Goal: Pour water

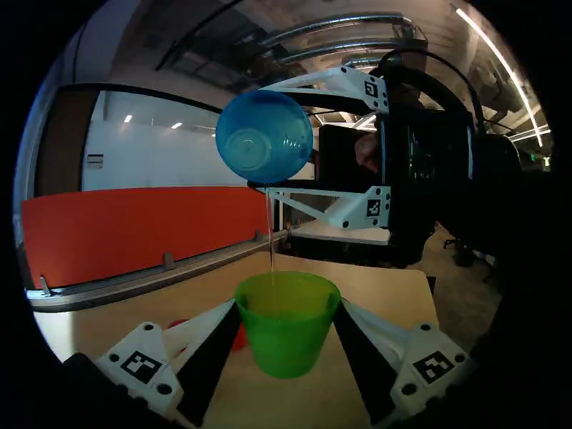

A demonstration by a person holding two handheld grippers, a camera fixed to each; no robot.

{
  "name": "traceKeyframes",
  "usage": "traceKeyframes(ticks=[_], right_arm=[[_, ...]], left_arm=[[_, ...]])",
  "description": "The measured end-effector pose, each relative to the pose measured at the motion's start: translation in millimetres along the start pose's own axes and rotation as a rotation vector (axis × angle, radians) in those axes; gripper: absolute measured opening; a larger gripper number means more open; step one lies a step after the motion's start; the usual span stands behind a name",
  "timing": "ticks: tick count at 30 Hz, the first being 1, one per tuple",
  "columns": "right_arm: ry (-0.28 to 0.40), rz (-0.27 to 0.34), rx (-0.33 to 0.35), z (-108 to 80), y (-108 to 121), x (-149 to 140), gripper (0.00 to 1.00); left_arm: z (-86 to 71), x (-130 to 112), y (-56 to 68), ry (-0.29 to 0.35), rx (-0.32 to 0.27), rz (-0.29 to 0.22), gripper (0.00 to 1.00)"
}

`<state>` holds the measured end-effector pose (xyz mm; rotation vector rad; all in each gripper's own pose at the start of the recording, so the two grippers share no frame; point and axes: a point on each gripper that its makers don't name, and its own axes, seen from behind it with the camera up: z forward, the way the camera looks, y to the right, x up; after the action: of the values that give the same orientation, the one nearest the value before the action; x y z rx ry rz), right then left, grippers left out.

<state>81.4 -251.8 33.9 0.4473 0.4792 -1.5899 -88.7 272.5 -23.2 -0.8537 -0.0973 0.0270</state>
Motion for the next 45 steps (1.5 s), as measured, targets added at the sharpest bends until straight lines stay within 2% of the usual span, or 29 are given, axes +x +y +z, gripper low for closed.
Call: traceKeyframes(ticks=[12,15,18,22,29,36,45], right_arm=[[-0.002,0.004,-0.007,-1.4,1.4,-1.0,0.9],[-0.001,0.041,-0.009,-2.0,0.4,-2.8,0.9],[0.004,0.112,-0.011,-3.2,-1.0,-4.2,0.9],[0.017,0.248,-0.012,-6.0,-2.8,-4.4,0.9],[0.043,0.556,-0.007,-11.8,-10.5,-2.2,0.9],[0.064,0.825,0.003,-17.1,-17.5,3.3,0.9],[0.081,1.208,0.042,-18.9,-22.0,4.7,0.9]], left_arm=[[0.9,0.3,1.3,0.001,-0.004,0.001,0.86],[0.8,0.1,2.0,0.002,-0.005,0.0,0.86],[0.7,-1.0,1.8,0.0,-0.005,0.001,0.86],[0.7,-0.7,0.2,-0.001,0.0,0.006,0.86],[0.8,-1.3,-0.8,-0.001,-0.001,0.003,0.86],[0.2,-4.0,-2.7,-0.01,0.004,0.015,0.86],[-1.6,-2.2,-6.2,-0.006,0.017,0.017,0.86]])
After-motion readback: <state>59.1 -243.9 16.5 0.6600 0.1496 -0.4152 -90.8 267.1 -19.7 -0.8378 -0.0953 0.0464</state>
